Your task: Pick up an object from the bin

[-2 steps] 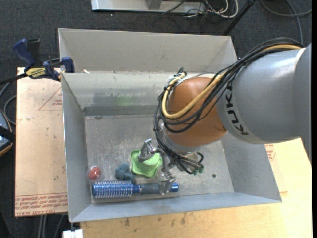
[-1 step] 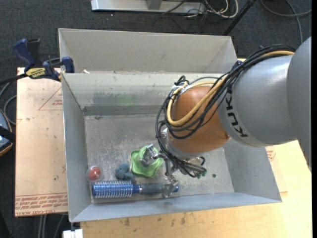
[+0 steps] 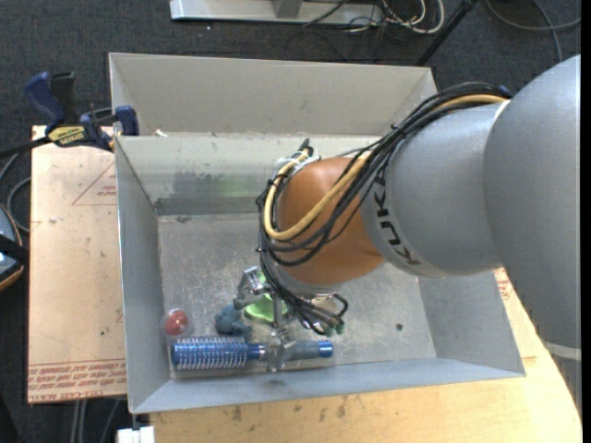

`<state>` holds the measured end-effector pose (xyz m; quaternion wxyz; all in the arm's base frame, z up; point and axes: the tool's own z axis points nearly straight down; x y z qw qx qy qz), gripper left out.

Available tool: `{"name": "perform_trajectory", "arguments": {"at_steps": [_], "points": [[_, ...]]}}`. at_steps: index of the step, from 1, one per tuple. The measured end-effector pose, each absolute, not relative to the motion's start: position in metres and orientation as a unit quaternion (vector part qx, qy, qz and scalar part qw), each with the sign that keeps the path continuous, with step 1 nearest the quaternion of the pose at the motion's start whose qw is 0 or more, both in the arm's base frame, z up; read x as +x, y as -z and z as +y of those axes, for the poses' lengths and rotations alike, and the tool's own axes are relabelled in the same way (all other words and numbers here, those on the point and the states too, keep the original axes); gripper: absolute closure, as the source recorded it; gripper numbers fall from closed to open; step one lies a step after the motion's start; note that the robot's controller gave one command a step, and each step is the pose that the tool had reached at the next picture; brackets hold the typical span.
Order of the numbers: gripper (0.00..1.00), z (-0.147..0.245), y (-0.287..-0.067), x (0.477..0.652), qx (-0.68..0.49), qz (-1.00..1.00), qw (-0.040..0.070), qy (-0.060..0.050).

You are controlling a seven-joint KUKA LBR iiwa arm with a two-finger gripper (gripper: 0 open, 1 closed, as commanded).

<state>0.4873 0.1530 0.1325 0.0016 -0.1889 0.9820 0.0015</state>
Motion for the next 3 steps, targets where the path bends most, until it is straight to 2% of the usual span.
{"name": "perform_trajectory", "arguments": {"at_steps": [1,2,3], "points": [[0.0,0.149,-0.087,0.486,-0.181,0.983,0.009,-0.001],[1.0,0.149,-0.082,0.481,-0.182,0.983,0.0,0.0],[1.0,0.177,-0.215,0.496,-0.176,0.984,0.005,-0.001]]}}
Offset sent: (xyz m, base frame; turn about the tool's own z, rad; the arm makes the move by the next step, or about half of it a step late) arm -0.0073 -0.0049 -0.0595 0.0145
